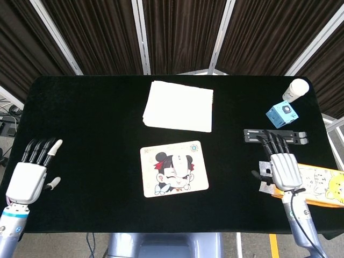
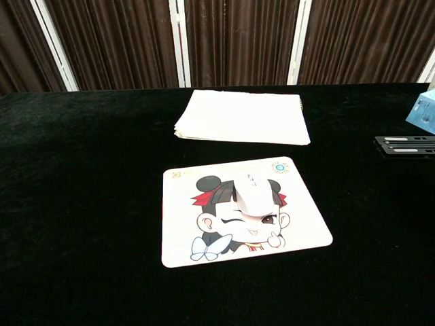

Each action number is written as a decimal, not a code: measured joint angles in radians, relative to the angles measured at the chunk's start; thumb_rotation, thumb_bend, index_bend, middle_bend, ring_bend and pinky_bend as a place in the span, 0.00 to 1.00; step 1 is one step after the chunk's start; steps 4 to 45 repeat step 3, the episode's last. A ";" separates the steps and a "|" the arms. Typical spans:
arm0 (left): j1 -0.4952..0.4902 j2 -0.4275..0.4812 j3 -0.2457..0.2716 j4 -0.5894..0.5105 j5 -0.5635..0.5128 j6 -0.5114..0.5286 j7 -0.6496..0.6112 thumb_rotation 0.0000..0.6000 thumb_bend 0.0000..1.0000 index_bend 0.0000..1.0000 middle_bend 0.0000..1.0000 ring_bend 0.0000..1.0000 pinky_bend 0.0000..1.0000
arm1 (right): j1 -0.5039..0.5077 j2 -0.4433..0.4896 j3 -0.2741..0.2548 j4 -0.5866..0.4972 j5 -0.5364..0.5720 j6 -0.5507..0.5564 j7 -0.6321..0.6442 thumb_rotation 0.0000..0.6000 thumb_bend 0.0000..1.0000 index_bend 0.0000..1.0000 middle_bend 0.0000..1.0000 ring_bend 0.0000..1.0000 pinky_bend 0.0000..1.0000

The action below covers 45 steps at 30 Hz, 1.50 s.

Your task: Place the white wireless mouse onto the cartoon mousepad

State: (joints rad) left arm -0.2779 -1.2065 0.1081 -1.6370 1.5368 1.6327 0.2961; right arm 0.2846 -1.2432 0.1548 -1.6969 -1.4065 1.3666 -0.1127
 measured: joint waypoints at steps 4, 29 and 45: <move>0.010 -0.004 0.001 0.009 -0.012 -0.019 -0.020 1.00 0.01 0.00 0.00 0.00 0.00 | -0.003 -0.004 0.001 0.013 0.001 0.003 0.017 1.00 0.14 0.10 0.00 0.00 0.00; 0.010 -0.004 0.001 0.009 -0.012 -0.019 -0.020 1.00 0.01 0.00 0.00 0.00 0.00 | -0.003 -0.004 0.001 0.013 0.001 0.003 0.017 1.00 0.14 0.10 0.00 0.00 0.00; 0.010 -0.004 0.001 0.009 -0.012 -0.019 -0.020 1.00 0.01 0.00 0.00 0.00 0.00 | -0.003 -0.004 0.001 0.013 0.001 0.003 0.017 1.00 0.14 0.10 0.00 0.00 0.00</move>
